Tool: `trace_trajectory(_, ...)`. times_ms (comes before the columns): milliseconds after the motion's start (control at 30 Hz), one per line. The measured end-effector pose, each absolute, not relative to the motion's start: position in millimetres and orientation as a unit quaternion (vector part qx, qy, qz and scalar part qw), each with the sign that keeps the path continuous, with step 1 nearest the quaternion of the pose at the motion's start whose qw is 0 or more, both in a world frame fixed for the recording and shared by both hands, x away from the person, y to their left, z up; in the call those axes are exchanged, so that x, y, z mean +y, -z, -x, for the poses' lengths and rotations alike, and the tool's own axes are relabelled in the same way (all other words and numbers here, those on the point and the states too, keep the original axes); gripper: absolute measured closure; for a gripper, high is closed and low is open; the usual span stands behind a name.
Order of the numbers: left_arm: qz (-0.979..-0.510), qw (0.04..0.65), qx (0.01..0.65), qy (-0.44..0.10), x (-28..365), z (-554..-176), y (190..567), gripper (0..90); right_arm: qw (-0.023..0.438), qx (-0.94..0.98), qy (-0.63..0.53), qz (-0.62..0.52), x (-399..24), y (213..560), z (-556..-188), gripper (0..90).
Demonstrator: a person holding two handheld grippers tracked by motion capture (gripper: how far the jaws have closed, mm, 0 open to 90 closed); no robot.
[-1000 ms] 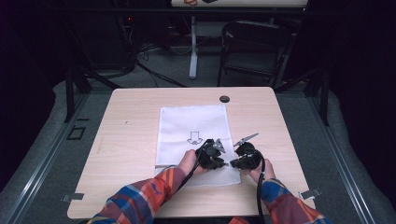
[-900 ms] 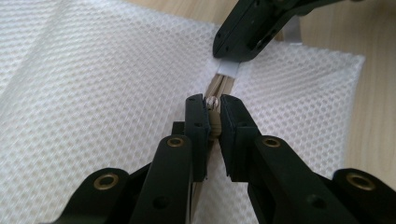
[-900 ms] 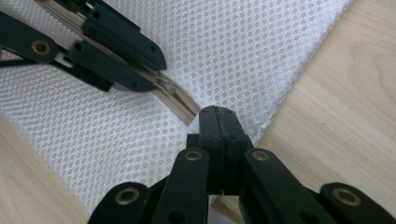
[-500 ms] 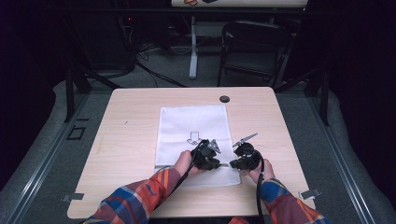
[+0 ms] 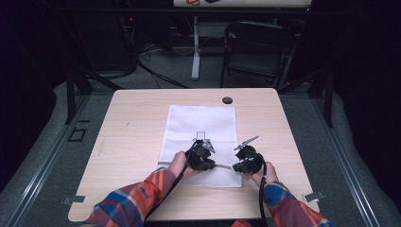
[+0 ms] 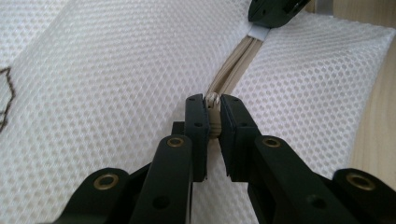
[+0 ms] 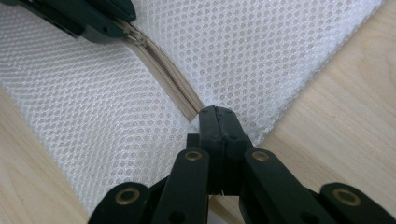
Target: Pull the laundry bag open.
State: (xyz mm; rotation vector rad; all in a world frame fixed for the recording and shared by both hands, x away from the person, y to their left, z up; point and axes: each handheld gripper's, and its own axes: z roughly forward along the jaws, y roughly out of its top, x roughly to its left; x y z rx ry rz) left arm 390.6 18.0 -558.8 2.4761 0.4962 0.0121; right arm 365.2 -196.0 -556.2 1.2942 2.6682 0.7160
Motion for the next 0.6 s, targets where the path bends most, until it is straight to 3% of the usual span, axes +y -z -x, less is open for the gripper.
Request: trace_trajectory(600,-0.934,0.3,0.193,0.008,32.7,-379.9,554.7,82.1,0.048,0.88,-0.235,-0.411,-196.3,556.2,-365.4,90.0)
